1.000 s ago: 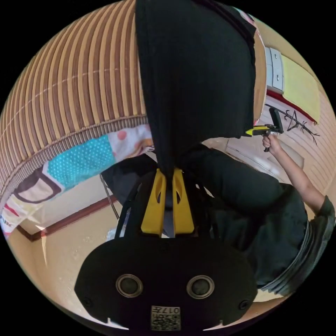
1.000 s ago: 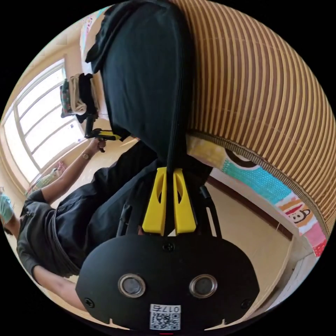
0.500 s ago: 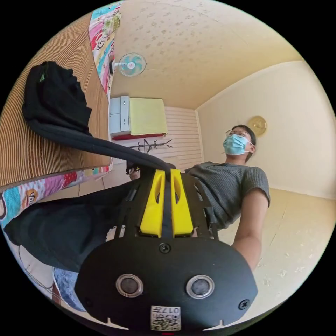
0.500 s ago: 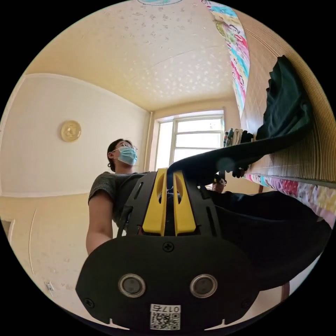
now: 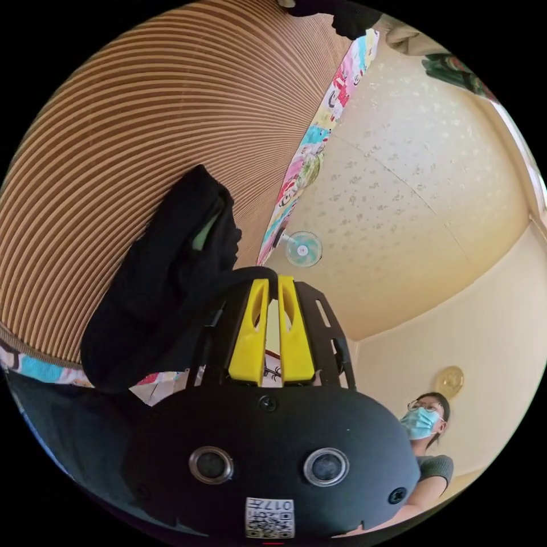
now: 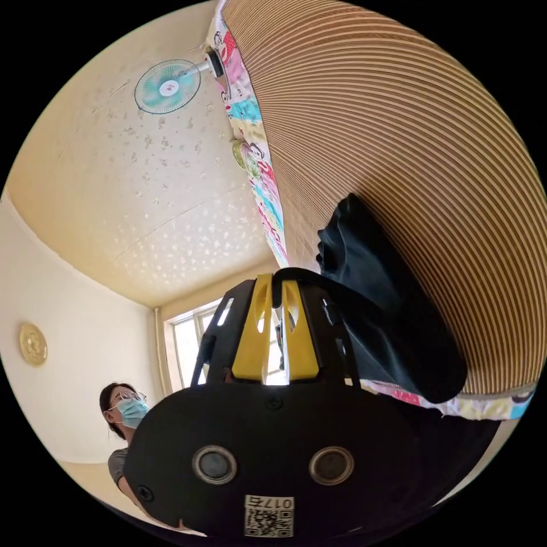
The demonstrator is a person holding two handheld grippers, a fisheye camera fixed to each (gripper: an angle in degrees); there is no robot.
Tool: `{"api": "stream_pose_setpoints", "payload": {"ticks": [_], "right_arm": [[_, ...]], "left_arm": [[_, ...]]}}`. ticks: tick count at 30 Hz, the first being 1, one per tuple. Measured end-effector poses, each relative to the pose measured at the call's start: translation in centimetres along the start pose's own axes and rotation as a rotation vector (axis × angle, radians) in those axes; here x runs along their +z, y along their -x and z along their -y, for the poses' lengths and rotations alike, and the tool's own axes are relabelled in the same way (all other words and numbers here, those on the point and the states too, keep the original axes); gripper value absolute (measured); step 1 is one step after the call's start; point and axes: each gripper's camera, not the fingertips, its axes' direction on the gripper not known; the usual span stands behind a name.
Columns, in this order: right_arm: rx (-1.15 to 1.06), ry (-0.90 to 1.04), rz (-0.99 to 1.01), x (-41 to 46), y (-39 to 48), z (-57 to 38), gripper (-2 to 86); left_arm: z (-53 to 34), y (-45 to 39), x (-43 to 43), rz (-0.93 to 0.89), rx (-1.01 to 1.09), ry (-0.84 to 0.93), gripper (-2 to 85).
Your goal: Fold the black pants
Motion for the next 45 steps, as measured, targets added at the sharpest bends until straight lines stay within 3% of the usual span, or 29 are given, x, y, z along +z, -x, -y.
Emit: {"api": "stream_pose_setpoints", "payload": {"ticks": [12, 16, 19, 22, 26, 32, 34, 37, 41, 45], "right_arm": [[0.065, -0.091, -0.146, 6.6, -2.8, 5.7, 4.5], [-0.114, -0.089, -0.199, 6.8, 0.3, 5.1, 9.6], [-0.211, 0.029, -0.354, 8.3, 2.9, 3.5, 11.6], [-0.264, 0.214, -0.514, 11.8, 3.5, 0.4, 12.3], [-0.286, 0.492, -0.625, 18.4, 1.3, -5.0, 12.8], [-0.288, 0.757, -0.699, 28.7, -3.0, -9.9, 12.2], [-0.322, 0.777, -0.751, 31.3, -3.5, -9.0, 10.9], [-0.345, 0.682, -0.871, 33.3, -2.9, -4.5, 8.7], [-0.262, 0.43, -0.744, 29.8, -0.6, 1.9, 6.0], [-0.286, 0.364, -0.727, 27.2, 2.6, 2.1, 6.8]], "left_arm": [[8.4, 3.5, 7.9, 0.09, -0.09, -0.029, 3.8], [7.9, 4.2, 7.7, 0.044, -0.042, -0.031, 6.8], [6.3, 3.0, 5.1, 0.024, 0.129, -0.083, 8.3], [3.8, 3.5, 3.4, 0.272, 0.165, -0.035, 12.9], [0.1, 6.4, 4.7, 0.66, 0.198, 0.159, 18.9], [-2.5, 11.5, 11.0, 0.712, 0.25, 0.428, 17.8], [-3.0, 12.4, 12.5, 0.792, 0.243, 0.432, 15.5], [-3.8, 13.2, 13.8, 0.831, 0.268, 0.43, 10.0], [-5.0, 13.9, 14.6, 0.816, 0.302, 0.441, 8.4], [-6.5, 13.4, 16.9, 0.807, 0.38, 0.469, 8.0]]}}
